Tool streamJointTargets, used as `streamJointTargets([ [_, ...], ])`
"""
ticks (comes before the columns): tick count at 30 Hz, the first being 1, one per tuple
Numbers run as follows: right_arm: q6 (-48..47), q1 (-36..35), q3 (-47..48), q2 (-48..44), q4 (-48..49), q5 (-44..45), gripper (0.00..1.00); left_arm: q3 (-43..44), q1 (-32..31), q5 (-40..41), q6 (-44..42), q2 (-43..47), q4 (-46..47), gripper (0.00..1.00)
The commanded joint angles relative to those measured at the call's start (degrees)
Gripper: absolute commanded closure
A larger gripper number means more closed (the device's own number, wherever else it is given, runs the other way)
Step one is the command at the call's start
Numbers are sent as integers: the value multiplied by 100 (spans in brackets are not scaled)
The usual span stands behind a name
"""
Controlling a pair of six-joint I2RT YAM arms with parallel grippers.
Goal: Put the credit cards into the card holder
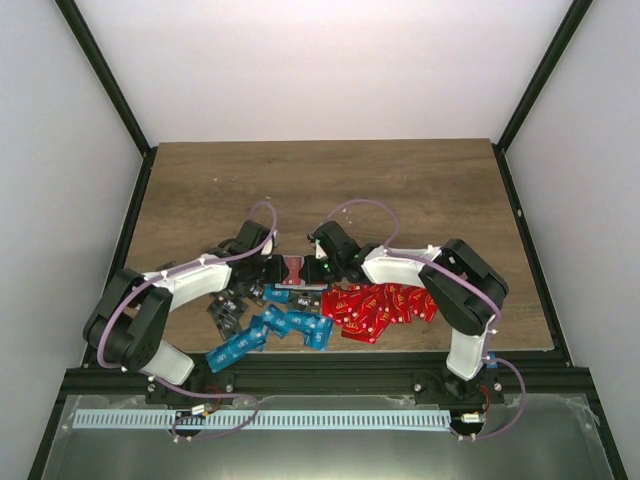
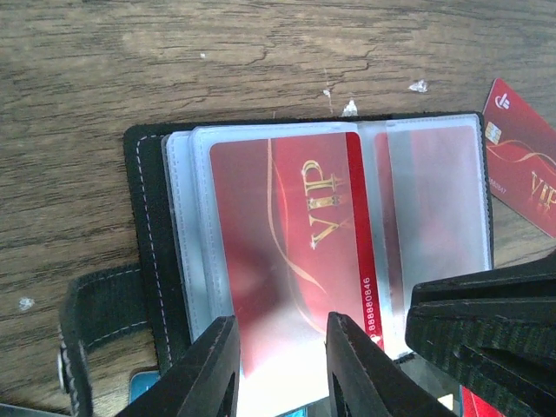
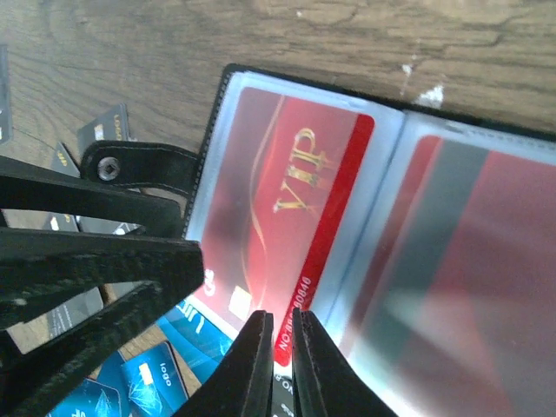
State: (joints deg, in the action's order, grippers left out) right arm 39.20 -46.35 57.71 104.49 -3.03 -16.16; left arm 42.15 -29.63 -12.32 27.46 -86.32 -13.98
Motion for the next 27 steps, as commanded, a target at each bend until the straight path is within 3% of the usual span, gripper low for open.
streamJointTargets([
  [1,-92,68,3,116,340,-208,92,-65,-17,-82,31,-95,132,69],
  [19,-46,92,-73,446,561,-391,99,-180,-17,-278,4,-329,239,55],
  [27,12,100,-184,572,631,-374,99,-176,-17,-334,22,-220,267,57],
])
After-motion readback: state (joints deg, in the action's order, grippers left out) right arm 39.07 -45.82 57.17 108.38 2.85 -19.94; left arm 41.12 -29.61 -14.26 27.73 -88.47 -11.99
